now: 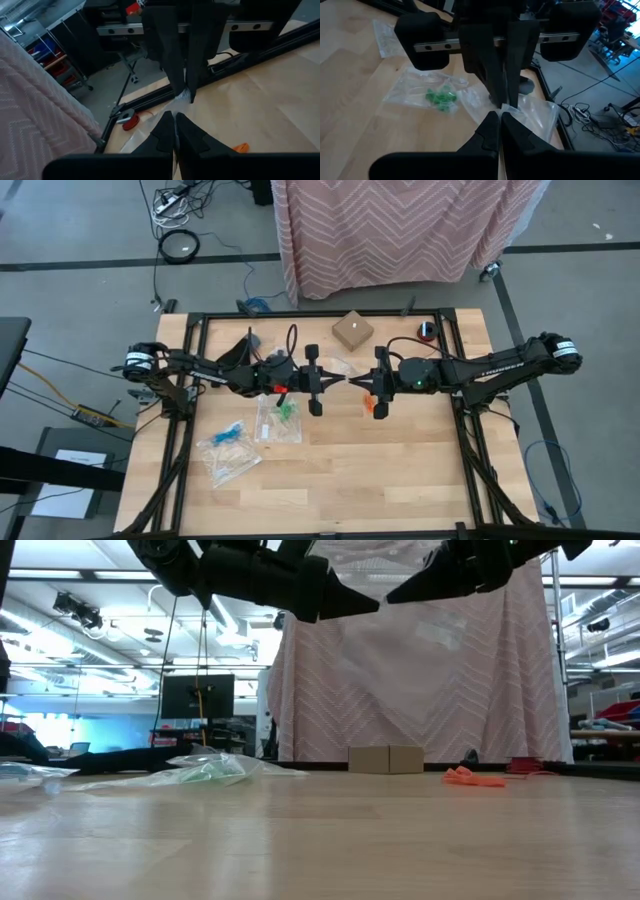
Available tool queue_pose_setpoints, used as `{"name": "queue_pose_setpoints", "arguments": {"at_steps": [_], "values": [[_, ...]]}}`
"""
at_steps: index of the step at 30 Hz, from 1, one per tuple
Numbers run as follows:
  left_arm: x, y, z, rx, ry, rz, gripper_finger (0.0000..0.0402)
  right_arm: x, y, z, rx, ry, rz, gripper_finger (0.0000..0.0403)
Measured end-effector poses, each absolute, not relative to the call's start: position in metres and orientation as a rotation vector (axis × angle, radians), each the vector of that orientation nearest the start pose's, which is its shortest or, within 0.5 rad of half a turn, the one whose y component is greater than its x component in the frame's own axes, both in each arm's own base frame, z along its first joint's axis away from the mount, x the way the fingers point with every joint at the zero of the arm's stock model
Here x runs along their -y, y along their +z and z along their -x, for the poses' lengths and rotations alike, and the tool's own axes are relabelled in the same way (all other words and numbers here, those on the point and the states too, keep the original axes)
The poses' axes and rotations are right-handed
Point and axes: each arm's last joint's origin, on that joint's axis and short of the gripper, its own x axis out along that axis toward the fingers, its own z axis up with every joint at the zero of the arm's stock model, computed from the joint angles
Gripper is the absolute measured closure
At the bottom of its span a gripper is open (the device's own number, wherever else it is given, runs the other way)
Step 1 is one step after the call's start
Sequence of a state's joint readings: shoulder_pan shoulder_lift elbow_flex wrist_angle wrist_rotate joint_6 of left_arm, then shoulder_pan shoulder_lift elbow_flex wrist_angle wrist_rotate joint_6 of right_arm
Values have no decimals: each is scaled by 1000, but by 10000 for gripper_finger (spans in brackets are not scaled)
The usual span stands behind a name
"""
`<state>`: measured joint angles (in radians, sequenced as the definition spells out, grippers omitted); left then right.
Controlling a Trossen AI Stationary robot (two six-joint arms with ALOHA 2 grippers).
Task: Sort rubber bands
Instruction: Open the transparent zip bag
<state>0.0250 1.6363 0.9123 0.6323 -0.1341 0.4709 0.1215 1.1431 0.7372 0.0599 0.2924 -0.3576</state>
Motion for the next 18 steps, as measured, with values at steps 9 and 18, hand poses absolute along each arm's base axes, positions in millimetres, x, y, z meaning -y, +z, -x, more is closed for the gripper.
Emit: {"name": "queue_pose_setpoints", "arguments": {"at_steps": [9, 18], "values": [[-9, 240, -356, -136, 129, -476, 390, -18, 268, -247, -397, -134, 421, 403], [-8, 243, -356, -112, 135, -475, 390, -18, 267, -247, -405, -137, 433, 403]]}}
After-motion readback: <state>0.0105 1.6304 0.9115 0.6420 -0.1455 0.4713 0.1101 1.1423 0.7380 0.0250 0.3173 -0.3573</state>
